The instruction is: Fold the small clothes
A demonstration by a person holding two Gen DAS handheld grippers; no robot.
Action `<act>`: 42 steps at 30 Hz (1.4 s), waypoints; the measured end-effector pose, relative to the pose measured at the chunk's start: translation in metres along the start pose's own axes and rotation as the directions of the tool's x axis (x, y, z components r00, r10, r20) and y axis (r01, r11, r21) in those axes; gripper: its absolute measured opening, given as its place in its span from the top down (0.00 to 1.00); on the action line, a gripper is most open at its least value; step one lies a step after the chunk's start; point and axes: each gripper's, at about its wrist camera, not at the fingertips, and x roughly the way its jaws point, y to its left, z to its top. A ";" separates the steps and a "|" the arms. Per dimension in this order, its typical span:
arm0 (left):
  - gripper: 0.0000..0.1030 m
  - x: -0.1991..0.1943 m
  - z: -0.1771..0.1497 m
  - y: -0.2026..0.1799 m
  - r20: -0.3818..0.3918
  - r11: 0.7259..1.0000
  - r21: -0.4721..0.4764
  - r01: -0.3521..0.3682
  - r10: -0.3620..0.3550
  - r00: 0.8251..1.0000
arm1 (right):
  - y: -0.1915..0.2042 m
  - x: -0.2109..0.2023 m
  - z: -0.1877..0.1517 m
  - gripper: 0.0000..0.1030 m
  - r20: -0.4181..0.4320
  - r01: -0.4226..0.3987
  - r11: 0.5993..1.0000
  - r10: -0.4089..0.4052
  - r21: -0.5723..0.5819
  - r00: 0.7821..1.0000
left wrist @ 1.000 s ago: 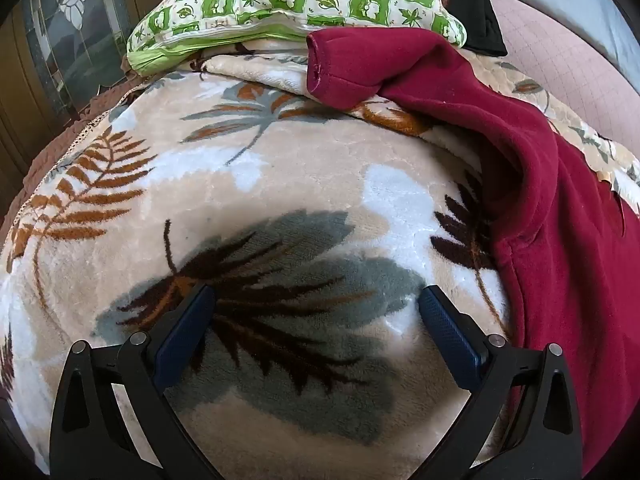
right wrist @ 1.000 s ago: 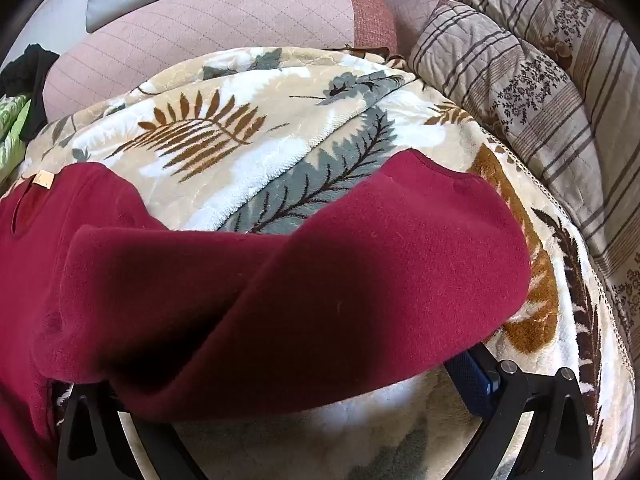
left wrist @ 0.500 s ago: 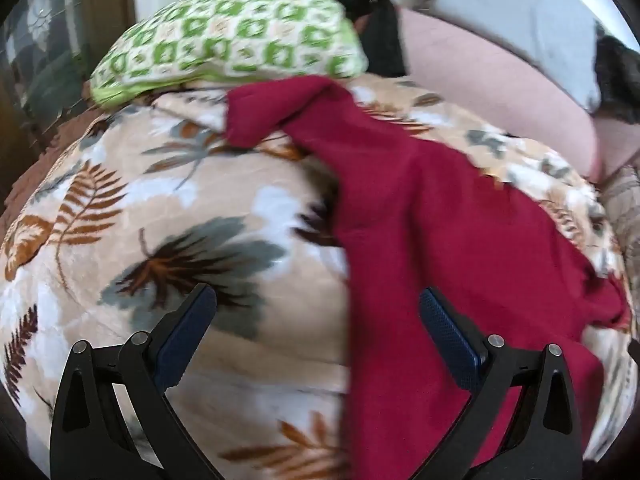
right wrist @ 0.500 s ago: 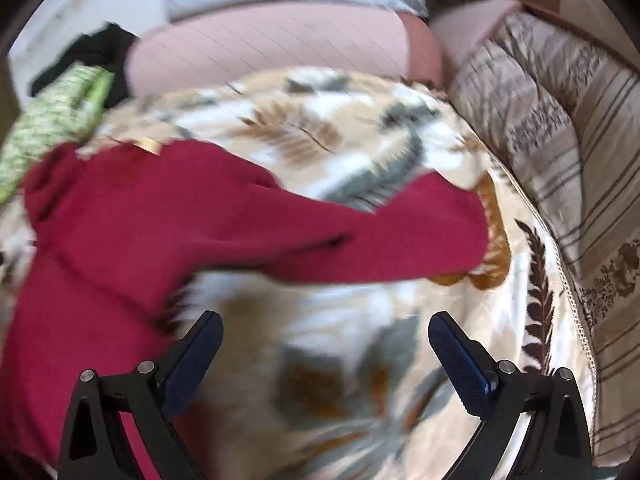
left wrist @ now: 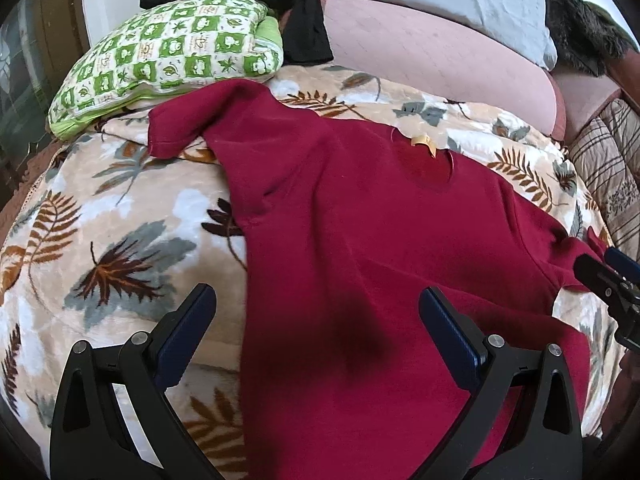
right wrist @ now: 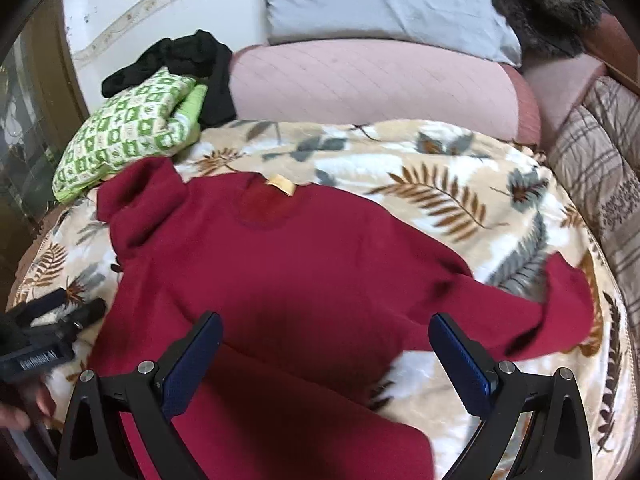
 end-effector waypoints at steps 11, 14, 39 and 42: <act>0.01 0.007 0.006 -0.007 -0.012 1.000 0.006 0.004 -0.004 1.000 | 0.018 0.017 0.004 0.01 -0.015 -0.012 1.000 0.013 0.013 1.000; 0.01 0.009 0.007 -0.007 -0.015 1.000 0.004 0.003 -0.003 1.000 | 0.018 0.020 0.004 0.01 -0.020 -0.007 1.000 0.008 0.016 1.000; 0.01 0.035 0.007 -0.012 -0.048 1.000 0.020 0.002 -0.001 0.999 | 0.026 0.045 0.004 0.01 -0.044 0.000 1.000 0.001 0.031 0.999; 0.01 0.038 0.007 -0.013 -0.061 0.999 0.031 0.008 -0.006 0.998 | 0.026 0.047 0.005 0.01 -0.049 -0.001 1.000 0.002 0.031 0.999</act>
